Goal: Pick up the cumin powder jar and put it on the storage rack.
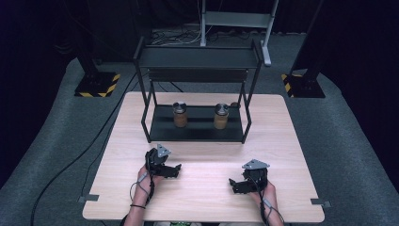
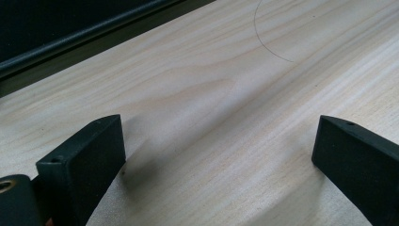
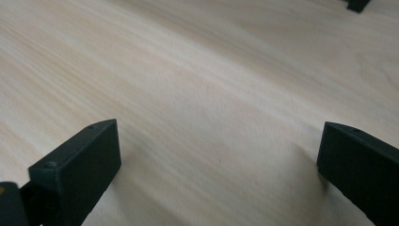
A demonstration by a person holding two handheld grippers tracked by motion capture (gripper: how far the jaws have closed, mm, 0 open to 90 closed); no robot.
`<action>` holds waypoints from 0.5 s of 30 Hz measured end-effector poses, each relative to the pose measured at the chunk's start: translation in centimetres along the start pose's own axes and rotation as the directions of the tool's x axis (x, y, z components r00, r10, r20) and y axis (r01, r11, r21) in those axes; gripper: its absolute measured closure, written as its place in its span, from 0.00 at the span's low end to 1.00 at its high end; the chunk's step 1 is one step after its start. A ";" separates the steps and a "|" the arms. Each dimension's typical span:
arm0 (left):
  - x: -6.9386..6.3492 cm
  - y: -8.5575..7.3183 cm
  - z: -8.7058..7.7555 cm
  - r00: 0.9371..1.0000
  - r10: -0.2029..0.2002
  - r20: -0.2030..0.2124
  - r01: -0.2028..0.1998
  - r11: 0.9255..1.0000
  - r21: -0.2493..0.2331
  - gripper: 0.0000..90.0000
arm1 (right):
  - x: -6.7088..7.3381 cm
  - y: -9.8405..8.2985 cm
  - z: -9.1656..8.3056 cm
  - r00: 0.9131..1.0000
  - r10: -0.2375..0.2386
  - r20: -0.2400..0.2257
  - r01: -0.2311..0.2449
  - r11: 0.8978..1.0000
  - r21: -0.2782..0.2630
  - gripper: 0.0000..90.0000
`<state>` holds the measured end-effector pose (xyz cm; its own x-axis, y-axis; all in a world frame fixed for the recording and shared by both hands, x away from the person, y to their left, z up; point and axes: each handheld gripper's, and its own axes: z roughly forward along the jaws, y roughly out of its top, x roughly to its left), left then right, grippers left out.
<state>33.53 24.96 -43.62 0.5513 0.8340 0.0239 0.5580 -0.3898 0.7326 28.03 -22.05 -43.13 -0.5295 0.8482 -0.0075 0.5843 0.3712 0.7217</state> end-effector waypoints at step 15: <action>0.1 0.0 0.0 1.000 -0.005 0.003 0.005 1.000 0.004 0.03 | -0.6 -1.8 -1.4 0.999 0.041 0.005 -0.041 0.998 -0.039 0.00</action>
<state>33.62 25.02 -43.60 0.5505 0.8346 0.0184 0.5628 -0.3873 0.7302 26.38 -23.77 -43.45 -0.5022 0.8645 0.0188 0.5807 0.3211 0.7481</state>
